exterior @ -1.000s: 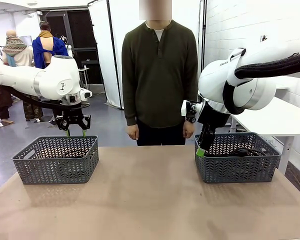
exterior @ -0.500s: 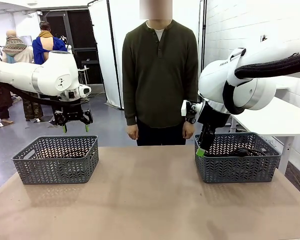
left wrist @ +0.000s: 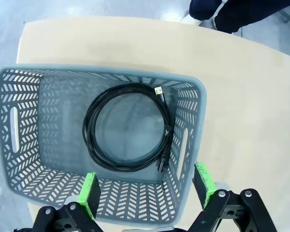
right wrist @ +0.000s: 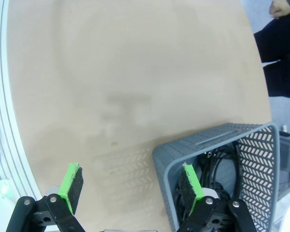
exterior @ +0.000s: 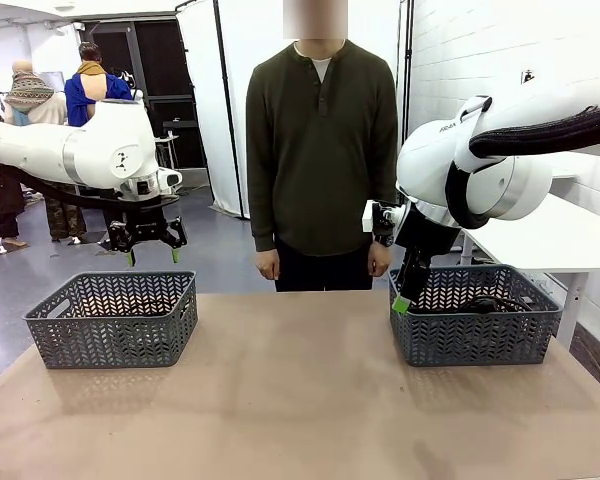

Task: Organize the cables according to human instructions.
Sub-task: Pick up a bundle of cables and place it in the basket indicated by the human.

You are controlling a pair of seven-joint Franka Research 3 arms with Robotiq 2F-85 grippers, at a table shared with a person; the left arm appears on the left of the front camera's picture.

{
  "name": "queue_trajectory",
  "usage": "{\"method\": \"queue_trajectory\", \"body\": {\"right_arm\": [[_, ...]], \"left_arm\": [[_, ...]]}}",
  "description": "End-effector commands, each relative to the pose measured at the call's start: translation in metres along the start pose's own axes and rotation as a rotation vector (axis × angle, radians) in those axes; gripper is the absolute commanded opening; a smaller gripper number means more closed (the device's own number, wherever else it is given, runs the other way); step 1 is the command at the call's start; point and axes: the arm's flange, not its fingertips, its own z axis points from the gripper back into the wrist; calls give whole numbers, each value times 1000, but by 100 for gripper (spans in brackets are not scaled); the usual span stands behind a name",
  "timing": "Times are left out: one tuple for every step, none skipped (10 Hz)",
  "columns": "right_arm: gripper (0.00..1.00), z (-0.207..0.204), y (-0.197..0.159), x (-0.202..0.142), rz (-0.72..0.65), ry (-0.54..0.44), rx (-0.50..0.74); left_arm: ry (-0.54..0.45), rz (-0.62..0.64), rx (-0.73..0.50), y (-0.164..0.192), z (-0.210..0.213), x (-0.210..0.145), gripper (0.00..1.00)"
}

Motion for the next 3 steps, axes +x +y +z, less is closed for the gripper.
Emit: {"method": "queue_trajectory", "body": {"right_arm": [[100,-1,1,0,-4,3,-3],[100,-1,1,0,-4,3,-3],[100,-1,1,0,-4,3,-3]], "left_arm": [[-22,-8,11,1,0,2,100],[-22,-8,11,1,0,2,100],[-22,-8,11,1,0,2,100]]}}
